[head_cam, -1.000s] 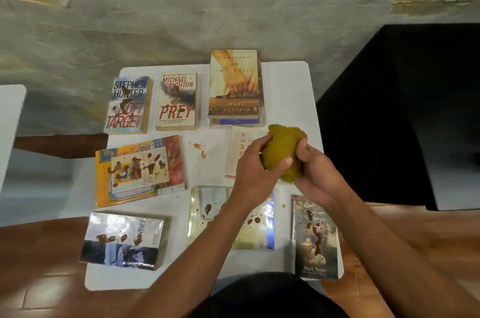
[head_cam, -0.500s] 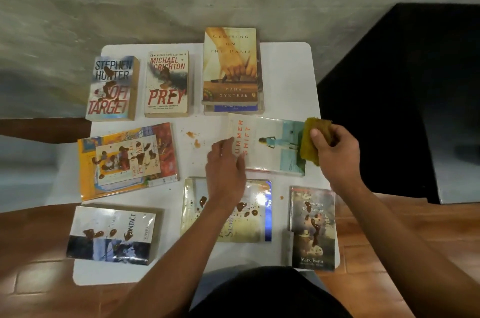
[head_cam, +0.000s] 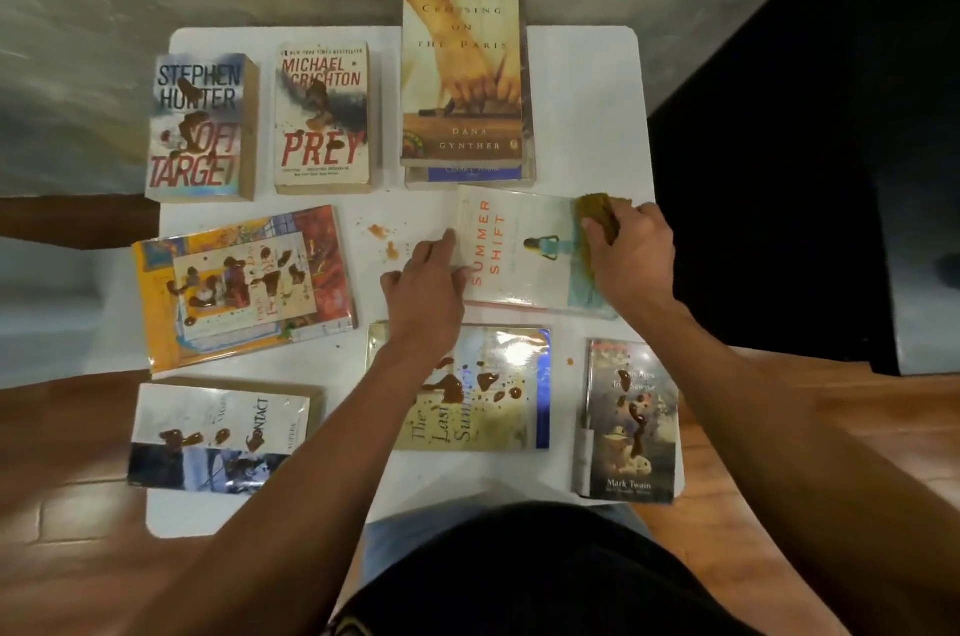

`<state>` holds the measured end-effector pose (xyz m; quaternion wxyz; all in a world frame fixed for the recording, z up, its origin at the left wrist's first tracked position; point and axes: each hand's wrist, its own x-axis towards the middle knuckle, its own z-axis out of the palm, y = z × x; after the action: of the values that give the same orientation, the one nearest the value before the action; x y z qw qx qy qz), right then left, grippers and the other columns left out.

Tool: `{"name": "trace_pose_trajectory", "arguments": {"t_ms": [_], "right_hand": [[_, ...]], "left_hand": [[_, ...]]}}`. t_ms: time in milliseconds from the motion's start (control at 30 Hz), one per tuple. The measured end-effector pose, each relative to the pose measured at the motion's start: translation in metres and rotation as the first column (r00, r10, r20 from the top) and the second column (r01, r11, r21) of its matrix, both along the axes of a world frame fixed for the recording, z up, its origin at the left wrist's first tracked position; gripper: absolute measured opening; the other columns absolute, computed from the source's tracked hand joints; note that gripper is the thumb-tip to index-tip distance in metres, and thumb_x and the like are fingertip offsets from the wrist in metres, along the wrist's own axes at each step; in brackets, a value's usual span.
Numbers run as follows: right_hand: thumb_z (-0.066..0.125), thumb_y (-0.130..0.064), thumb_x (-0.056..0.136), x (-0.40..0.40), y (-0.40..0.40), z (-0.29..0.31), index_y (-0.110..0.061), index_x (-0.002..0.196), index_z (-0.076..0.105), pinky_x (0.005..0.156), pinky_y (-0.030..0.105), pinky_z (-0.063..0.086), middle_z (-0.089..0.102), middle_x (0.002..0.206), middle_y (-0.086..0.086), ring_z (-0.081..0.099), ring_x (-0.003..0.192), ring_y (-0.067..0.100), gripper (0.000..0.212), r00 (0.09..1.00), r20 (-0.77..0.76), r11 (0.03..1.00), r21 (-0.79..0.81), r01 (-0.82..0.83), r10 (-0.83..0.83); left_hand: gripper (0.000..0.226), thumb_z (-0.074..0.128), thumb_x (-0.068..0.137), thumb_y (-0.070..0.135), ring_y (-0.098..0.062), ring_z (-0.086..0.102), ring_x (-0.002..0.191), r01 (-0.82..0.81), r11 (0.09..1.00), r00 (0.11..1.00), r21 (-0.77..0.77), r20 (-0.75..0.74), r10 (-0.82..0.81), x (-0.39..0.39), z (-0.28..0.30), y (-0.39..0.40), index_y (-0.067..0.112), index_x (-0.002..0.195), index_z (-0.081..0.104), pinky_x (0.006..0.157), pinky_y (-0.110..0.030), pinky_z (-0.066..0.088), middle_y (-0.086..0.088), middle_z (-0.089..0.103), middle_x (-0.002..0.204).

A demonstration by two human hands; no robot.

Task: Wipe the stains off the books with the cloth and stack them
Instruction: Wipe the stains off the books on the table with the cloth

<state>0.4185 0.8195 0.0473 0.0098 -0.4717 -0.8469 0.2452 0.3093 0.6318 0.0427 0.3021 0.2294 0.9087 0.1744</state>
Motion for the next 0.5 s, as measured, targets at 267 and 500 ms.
{"name": "trace_pose_trajectory", "arguments": {"t_ms": [267, 500], "right_hand": [[0.055, -0.031, 0.1, -0.03, -0.03, -0.012, -0.007, 0.122, 0.063, 0.077, 0.025, 0.037, 0.054, 0.111, 0.011, 0.048, 0.087, 0.019, 0.034, 0.998, -0.041, 0.998, -0.022, -0.056, 0.055], [0.058, -0.029, 0.099, -0.057, -0.059, -0.013, -0.006, 0.117, 0.065, 0.078, 0.035, 0.047, 0.057, 0.11, 0.013, 0.061, 0.089, 0.029, 0.03, 0.966, -0.115, 0.972, 0.022, -0.233, 0.234]], "left_hand": [[0.045, 0.028, 0.11, 0.037, -0.025, 0.049, 0.133, -0.263, 0.954, 0.953, 0.141, 0.19, 0.235, -0.005, -0.001, 0.0, 0.021, 0.146, 0.051, 0.114, -0.046, 0.031, -0.003, 0.055, 0.144], [0.059, 0.02, 0.102, 0.059, -0.027, 0.061, 0.118, -0.479, 0.855, 0.845, 0.198, 0.369, 0.388, -0.004, 0.001, -0.003, 0.027, 0.128, 0.063, 0.109, -0.051, 0.04, -0.003, 0.069, 0.124]]}}
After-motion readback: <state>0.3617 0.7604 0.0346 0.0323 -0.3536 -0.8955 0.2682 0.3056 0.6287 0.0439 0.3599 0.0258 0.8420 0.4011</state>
